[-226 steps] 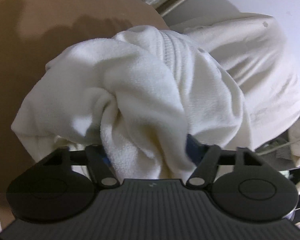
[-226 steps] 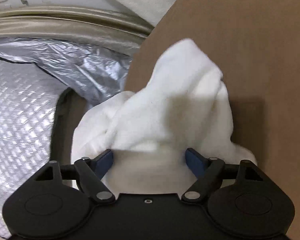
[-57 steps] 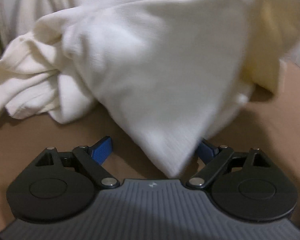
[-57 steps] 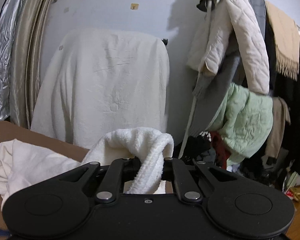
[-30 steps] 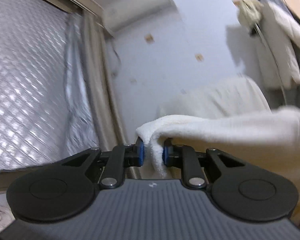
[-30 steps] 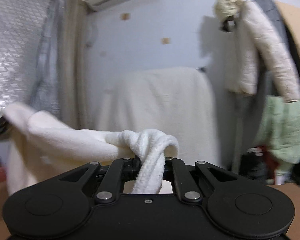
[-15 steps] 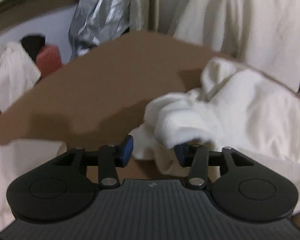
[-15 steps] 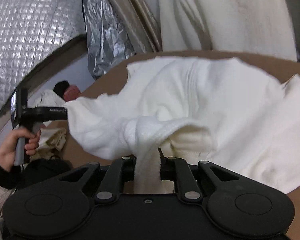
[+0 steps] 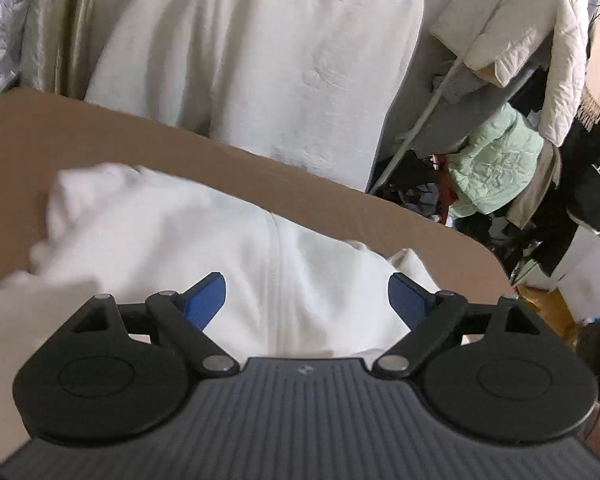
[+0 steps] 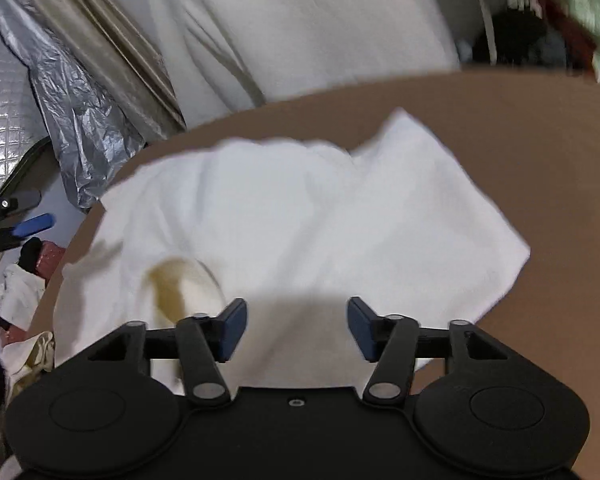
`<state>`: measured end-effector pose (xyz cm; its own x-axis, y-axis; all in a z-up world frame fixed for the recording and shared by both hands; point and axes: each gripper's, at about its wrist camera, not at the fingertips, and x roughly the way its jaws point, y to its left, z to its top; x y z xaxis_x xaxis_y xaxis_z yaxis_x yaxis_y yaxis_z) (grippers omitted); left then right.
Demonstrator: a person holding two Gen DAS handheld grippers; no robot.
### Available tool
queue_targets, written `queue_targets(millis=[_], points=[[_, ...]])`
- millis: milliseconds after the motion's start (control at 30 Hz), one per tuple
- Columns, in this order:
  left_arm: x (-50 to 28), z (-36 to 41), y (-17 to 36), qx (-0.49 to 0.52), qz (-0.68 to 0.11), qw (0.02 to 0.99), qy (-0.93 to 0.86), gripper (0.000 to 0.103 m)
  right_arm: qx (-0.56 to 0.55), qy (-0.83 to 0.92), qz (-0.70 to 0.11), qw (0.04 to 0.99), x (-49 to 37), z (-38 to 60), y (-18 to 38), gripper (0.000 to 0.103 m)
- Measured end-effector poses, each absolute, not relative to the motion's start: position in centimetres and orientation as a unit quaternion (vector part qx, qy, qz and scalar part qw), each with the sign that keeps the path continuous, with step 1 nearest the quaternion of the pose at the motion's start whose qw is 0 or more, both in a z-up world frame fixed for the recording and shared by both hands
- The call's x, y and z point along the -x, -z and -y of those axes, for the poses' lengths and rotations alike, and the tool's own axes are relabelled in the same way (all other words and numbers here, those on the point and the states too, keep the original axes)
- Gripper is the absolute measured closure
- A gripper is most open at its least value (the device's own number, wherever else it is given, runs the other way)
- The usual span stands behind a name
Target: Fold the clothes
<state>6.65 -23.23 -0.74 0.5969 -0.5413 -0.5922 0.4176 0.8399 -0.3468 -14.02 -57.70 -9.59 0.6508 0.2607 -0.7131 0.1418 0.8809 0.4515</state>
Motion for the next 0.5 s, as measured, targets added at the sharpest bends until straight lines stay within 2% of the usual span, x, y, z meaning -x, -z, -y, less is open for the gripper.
queue_targets(millis=[67,167,333,400,433,467,500], points=[[-6.1,25.8,3.9,0.024,-0.359,0.894,0.267,0.014,-0.261,-0.008,-0.429,0.865,14.4,59.6,11.9,0.041],[-4.8,27.7,8.8,-0.069,-0.374,0.885,0.268,0.014,-0.336,0.012,-0.400,0.853,17.2,62.4,14.3,0.040],[-4.5,28.4,13.3,-0.117,-0.385,0.871,0.283,0.015,-0.414,0.034,-0.378,0.828,19.3,65.0,17.8,0.039],[-4.4,28.2,13.4,-0.121,-0.373,0.874,0.287,0.019,-0.442,0.034,-0.371,0.816,17.8,65.4,19.5,0.038],[-4.5,28.2,13.2,-0.119,-0.369,0.874,0.293,0.034,-0.455,0.030,-0.360,0.814,16.8,65.5,20.3,0.038],[-4.6,28.1,12.9,-0.117,-0.365,0.873,0.301,0.068,-0.465,0.029,-0.344,0.815,15.7,65.5,20.8,0.038],[-4.9,27.8,12.6,-0.112,-0.362,0.871,0.311,0.089,-0.469,0.030,-0.325,0.820,14.6,65.6,20.8,0.038]])
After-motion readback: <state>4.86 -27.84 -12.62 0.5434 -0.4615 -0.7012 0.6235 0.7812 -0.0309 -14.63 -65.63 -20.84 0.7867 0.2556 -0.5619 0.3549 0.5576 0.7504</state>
